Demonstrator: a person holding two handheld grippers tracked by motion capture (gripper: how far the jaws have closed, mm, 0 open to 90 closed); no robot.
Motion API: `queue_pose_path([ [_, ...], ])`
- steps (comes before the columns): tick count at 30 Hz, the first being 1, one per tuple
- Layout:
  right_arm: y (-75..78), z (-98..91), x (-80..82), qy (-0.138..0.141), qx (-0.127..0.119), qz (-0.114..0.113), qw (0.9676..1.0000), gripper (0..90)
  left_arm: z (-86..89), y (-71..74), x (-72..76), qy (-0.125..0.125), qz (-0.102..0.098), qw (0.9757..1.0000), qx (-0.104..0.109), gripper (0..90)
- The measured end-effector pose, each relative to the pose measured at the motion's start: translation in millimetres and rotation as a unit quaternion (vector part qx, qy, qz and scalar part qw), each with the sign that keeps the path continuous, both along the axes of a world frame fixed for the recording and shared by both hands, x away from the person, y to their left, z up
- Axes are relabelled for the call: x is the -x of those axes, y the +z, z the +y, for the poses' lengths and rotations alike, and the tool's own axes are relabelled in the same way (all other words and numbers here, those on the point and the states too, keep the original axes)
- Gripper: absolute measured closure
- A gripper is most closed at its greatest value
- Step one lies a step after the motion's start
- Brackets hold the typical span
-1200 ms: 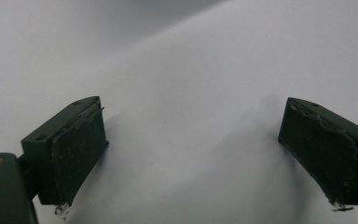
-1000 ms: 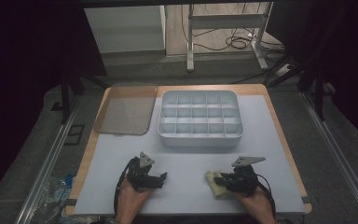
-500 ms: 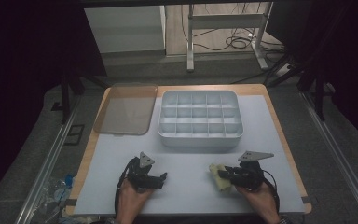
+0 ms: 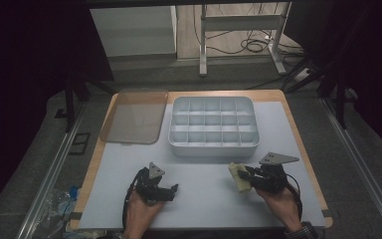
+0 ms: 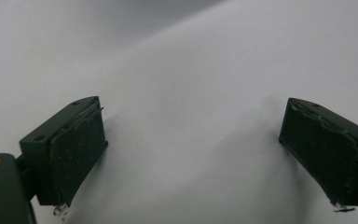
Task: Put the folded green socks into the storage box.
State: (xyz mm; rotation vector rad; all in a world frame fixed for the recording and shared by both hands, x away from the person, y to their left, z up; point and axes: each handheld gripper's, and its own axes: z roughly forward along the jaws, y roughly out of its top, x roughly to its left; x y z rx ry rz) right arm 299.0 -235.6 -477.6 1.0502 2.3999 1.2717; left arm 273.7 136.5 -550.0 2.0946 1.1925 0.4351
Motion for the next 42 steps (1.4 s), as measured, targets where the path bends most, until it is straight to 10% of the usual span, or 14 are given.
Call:
queue_pose_path([
  [42, 53.2, -3.1, -30.1, -0.033, -0.005, -0.092, 0.9952, 72.1, -0.2, -0.3, -0.2, 0.002, -0.001, 1.0, 0.001, 6.0],
])
